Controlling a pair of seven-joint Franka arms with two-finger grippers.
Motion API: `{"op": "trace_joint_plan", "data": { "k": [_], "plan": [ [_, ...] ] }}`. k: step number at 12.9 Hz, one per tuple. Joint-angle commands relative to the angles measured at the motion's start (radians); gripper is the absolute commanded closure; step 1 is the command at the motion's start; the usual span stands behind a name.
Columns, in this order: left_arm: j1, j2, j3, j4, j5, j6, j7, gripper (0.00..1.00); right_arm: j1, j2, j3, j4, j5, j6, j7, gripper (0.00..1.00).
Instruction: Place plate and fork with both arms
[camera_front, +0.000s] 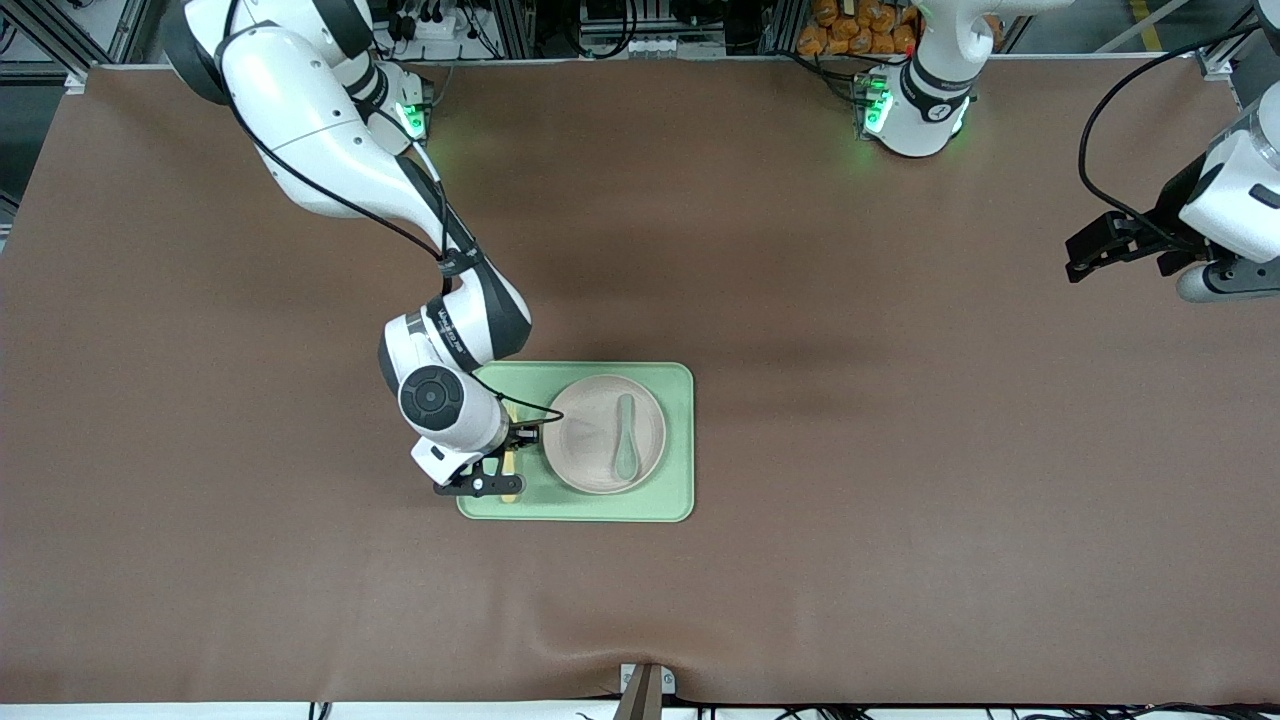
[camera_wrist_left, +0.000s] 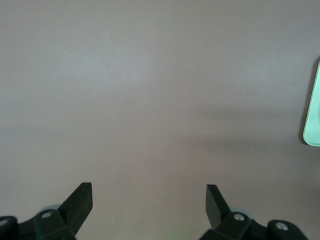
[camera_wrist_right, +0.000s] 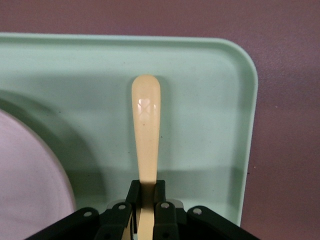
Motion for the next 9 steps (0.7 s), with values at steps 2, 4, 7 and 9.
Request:
{"op": "trace_joint_plan", "data": {
  "k": [2,4,7,9],
  "plan": [
    [0.001,-0.007,0.008,0.000,-0.013,-0.010,0.024,0.00,-0.008,-0.054,0.010,-0.056,-0.001,-0.007,0.127,0.00],
    [0.002,-0.007,0.010,0.000,-0.013,-0.010,0.024,0.00,-0.011,-0.073,0.010,-0.033,-0.001,-0.010,0.140,0.00],
    [0.002,-0.009,0.010,0.000,-0.013,-0.010,0.024,0.00,-0.062,-0.122,0.016,0.033,0.012,-0.147,0.138,0.00],
    [0.001,-0.009,0.008,0.000,-0.015,-0.010,0.024,0.00,-0.103,-0.213,0.017,0.036,0.037,-0.250,0.154,0.00]
  ]
}}
